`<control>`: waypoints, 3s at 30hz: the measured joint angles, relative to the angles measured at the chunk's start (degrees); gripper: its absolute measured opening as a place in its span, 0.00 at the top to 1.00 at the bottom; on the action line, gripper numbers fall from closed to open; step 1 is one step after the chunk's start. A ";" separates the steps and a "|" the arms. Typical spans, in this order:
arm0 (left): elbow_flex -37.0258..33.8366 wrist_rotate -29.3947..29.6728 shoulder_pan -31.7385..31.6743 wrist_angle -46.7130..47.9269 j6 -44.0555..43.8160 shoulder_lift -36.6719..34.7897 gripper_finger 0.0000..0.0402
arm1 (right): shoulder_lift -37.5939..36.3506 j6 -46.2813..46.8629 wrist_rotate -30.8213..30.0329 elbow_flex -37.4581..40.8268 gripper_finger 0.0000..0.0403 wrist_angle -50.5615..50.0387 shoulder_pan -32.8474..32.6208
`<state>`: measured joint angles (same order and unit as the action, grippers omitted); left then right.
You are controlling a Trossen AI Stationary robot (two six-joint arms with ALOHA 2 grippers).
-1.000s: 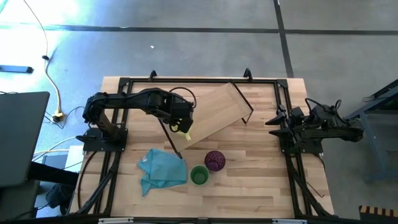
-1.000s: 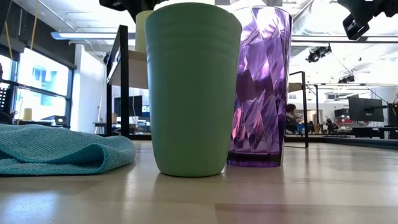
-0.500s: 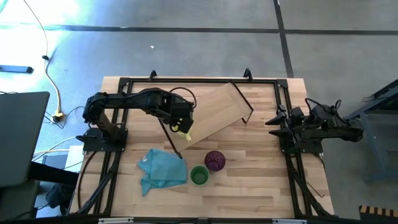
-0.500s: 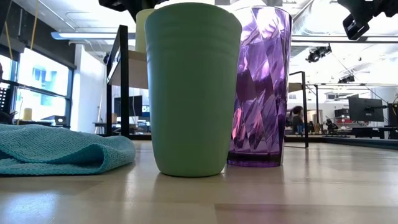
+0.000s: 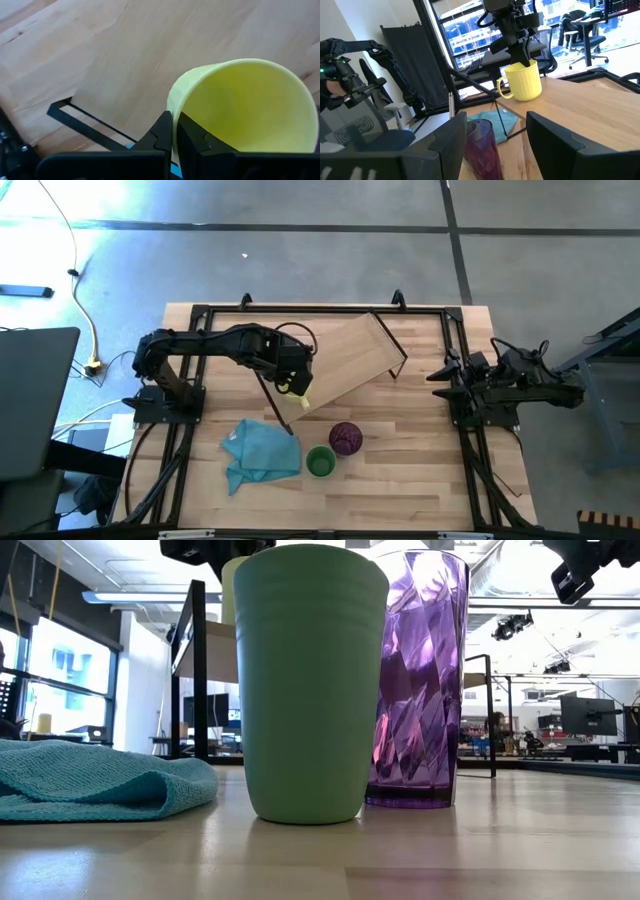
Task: Stack small to large cups/mugs on shelf
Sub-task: Put the yellow cup on the shelf, then put the green cup on the shelf
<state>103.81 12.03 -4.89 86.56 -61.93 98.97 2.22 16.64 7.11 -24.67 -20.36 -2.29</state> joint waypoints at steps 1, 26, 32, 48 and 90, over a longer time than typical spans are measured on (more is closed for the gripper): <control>-0.43 0.00 0.00 0.01 0.00 -0.11 1.00 | 0.00 0.00 0.01 0.00 0.51 0.00 -0.01; -1.24 1.66 0.02 -0.98 0.06 -0.93 0.95 | 0.00 -0.17 0.09 0.00 0.51 -0.37 0.00; -1.27 1.66 0.02 -1.03 0.37 -0.88 0.89 | 0.00 -0.02 0.15 0.00 0.51 -0.37 0.00; -1.22 2.08 0.02 -1.64 1.57 -0.89 0.74 | 0.00 -0.17 0.17 0.00 0.51 -0.39 0.00; 31.26 9.62 6.66 -0.67 11.52 -3.56 0.63 | 0.02 2.83 0.11 0.00 0.51 -4.26 0.00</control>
<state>135.06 21.65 1.77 85.90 -50.41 95.42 2.24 19.47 7.22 -24.67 -24.62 -2.29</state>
